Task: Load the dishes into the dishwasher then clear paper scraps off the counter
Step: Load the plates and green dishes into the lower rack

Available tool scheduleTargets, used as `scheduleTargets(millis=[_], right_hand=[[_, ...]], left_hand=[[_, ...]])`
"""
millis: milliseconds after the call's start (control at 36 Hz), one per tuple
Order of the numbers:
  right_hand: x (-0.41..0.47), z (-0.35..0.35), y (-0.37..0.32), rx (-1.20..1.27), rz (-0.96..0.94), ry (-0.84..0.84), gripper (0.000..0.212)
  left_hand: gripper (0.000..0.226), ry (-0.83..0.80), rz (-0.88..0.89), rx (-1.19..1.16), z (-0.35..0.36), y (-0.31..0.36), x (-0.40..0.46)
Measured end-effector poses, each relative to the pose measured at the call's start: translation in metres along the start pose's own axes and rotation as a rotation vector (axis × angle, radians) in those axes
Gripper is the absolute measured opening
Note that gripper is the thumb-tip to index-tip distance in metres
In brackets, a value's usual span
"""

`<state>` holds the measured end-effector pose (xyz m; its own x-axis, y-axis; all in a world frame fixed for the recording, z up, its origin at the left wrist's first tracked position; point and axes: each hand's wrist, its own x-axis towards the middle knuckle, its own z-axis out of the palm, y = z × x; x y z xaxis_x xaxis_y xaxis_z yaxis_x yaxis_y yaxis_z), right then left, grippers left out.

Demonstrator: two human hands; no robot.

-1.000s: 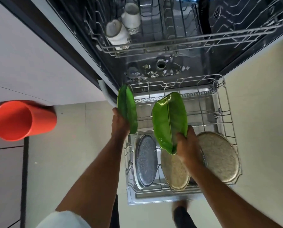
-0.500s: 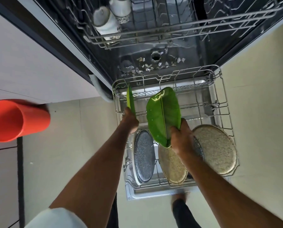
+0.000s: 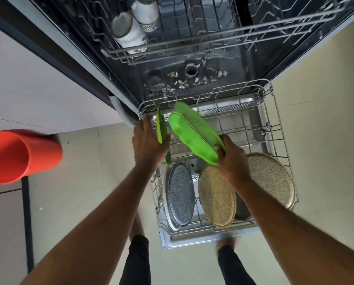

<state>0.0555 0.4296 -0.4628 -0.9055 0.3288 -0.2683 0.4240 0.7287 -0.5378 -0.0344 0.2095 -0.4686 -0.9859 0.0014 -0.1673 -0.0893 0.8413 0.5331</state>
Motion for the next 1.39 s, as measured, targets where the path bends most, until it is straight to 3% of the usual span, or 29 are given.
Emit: scheduleTargets(millis=[83, 139, 250, 389, 472, 556, 694, 972, 1083, 1389], right_hand=[[0.019, -0.017, 0.002, -0.149, -0.197, 0.003, 0.017], [0.033, -0.027, -0.002, -0.257, -0.343, -0.02, 0.022], [0.056, -0.039, -0.015, -0.355, -0.493, -0.011, 0.029], [0.083, -0.049, -0.045, -0.291, -0.497, 0.143, 0.039], [0.088, -0.056, -0.065, -0.2, -0.346, 0.198, 0.061], [0.082, -0.055, -0.07, -0.129, -0.251, 0.22, 0.073], [0.064, -0.045, -0.051, -0.086, -0.227, 0.147, 0.065], [0.041, -0.026, -0.016, -0.104, -0.221, 0.012, 0.051], [0.04, -0.024, -0.008, -0.102, -0.209, -0.026, 0.045], [0.04, -0.022, 0.006, -0.161, -0.088, -0.232, 0.037]], left_hand=[[0.093, -0.031, 0.304, 0.119, -0.012, 0.011, 0.001], [0.092, -0.109, 0.433, 0.221, -0.013, 0.016, 0.004], [0.055, -0.221, 0.515, 0.362, -0.007, 0.031, 0.003], [0.028, -0.202, 0.331, 0.245, -0.005, 0.049, 0.005], [0.032, -0.155, 0.145, 0.079, 0.001, 0.063, 0.003], [0.045, -0.112, -0.152, -0.134, 0.005, 0.068, -0.002], [0.035, -0.153, -0.412, -0.157, 0.012, 0.049, -0.011], [0.033, -0.152, -0.375, -0.015, 0.037, 0.04, -0.007], [0.042, -0.217, -0.334, 0.015, 0.052, 0.041, -0.003], [0.059, -0.465, -0.442, -0.028, 0.076, 0.048, 0.016]])
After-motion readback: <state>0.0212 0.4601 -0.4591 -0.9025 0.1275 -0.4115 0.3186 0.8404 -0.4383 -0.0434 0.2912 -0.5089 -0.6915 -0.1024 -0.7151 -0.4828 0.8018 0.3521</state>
